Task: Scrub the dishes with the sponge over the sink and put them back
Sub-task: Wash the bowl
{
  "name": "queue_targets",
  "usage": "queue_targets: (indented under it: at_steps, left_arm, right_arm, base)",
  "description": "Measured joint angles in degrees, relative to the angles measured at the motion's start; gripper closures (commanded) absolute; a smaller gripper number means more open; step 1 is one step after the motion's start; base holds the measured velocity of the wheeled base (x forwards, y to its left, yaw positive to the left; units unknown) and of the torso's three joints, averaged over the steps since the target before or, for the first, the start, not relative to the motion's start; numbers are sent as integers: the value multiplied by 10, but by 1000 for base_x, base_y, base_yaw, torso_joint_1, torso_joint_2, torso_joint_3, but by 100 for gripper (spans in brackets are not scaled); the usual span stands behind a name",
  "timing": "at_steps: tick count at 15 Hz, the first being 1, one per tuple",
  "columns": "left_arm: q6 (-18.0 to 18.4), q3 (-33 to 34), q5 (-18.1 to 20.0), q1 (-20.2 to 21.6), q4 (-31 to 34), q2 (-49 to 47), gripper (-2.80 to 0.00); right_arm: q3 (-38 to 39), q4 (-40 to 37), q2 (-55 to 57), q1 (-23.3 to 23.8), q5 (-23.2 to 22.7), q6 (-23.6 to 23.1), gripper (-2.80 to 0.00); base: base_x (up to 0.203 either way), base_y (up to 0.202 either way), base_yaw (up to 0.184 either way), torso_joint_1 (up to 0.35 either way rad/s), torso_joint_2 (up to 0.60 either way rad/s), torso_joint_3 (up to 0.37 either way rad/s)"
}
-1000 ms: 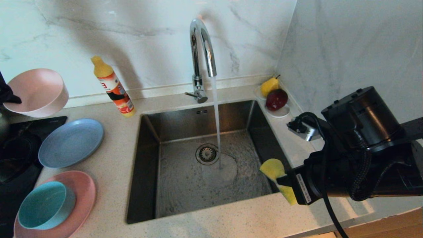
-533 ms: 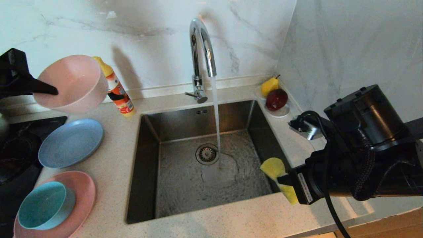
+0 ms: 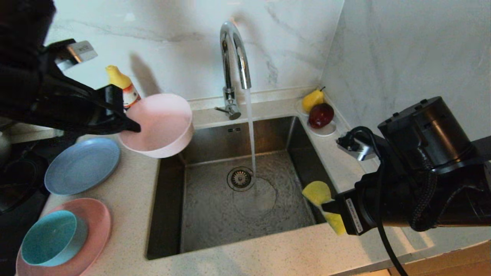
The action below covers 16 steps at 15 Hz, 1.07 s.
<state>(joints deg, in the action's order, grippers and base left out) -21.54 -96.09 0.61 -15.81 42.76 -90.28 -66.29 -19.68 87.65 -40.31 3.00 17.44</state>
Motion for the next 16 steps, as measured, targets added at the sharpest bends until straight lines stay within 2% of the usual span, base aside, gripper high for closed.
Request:
queue_targets:
  at_steps: [3, 5, 11, 16]
  left_arm:
    - [-36, 7, -47, -58, -60, -62, 0]
    - [-54, 6, -67, -83, -86, -105, 0]
    - [-94, -4, -75, -103, -166, -213, 0]
    - [-128, -68, -76, -110, -179, -286, 0]
  right_arm:
    - [1, 0, 0, 2, 0, 1, 0]
    - [0, 1, 0, 2, 0, 1, 0]
    - [-4, 1, -5, 3, 0, 0, 0]
    - [0, -1, -14, 7, 0, -3, 0]
  base:
    - [0, 0, 0, 0, 0, 0]
    - [0, 0, 0, 0, 0, 0]
    - [0, 0, 0, 0, 0, 0]
    - [0, 0, 0, 0, 0, 0]
